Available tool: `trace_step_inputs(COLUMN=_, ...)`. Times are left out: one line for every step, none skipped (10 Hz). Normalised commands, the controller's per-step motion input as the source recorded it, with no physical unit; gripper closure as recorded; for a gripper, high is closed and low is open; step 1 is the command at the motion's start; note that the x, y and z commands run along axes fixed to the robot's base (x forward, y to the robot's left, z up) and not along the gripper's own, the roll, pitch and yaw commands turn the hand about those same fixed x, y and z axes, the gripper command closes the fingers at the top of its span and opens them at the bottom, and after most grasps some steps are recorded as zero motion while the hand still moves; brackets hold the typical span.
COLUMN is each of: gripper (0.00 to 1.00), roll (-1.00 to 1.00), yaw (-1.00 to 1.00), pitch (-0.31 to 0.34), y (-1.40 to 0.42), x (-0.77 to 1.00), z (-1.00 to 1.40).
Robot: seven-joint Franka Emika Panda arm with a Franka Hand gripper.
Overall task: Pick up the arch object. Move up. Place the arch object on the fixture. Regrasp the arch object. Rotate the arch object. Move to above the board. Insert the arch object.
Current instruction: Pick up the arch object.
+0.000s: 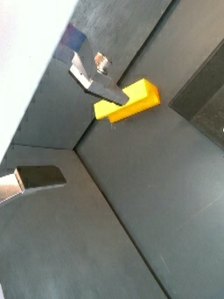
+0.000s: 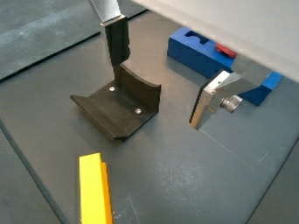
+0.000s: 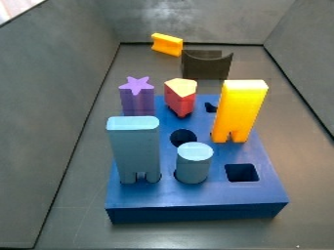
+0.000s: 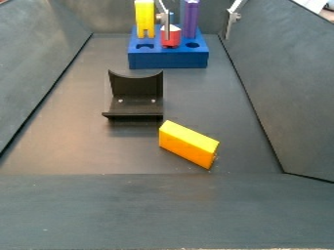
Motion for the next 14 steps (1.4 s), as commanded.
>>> trace_step_inputs(gripper=0.0, roll=0.09, yaw=0.51, pitch=0.036, y=0.15, x=0.35, z=-0.14)
trace_step_inputs(gripper=0.0, roll=0.15, yaw=0.73, pitch=0.024, y=0.09, x=0.35, z=-0.2)
trace_step_inputs(gripper=0.0, roll=0.12, yaw=0.75, pitch=0.0, y=0.11, x=0.31, z=-0.29)
trace_step_inputs(gripper=0.0, roll=0.11, yaw=0.76, pitch=0.0, y=0.11, x=0.29, z=-0.31)
trace_step_inputs(gripper=0.0, roll=0.11, yaw=0.73, pitch=0.0, y=0.13, x=0.33, z=-0.3)
trace_step_inputs(gripper=0.0, roll=0.09, yaw=0.71, pitch=0.0, y=0.18, x=0.31, z=-0.37)
trace_step_inputs(gripper=0.0, roll=0.0, yaw=0.65, pitch=-0.033, y=0.41, x=0.17, z=-0.57)
trace_step_inputs(gripper=0.0, roll=-0.11, yaw=0.55, pitch=-0.111, y=0.48, x=0.08, z=-0.63)
trace_step_inputs(gripper=0.0, roll=-0.25, yaw=0.42, pitch=-0.099, y=0.55, x=0.01, z=-0.6)
trace_step_inputs(gripper=0.0, roll=-0.2, yaw=0.45, pitch=-0.131, y=0.58, x=0.0, z=-0.53)
trace_step_inputs(gripper=0.0, roll=-0.21, yaw=0.45, pitch=-0.12, y=0.57, x=0.0, z=-0.54)
trace_step_inputs(gripper=0.0, roll=-0.23, yaw=0.45, pitch=-0.09, y=0.51, x=0.0, z=-0.52)
trace_step_inputs(gripper=0.0, roll=-0.17, yaw=0.41, pitch=-0.084, y=0.43, x=0.0, z=-0.52)
trace_step_inputs(gripper=0.0, roll=-0.17, yaw=0.35, pitch=-0.084, y=0.39, x=0.01, z=-0.61)
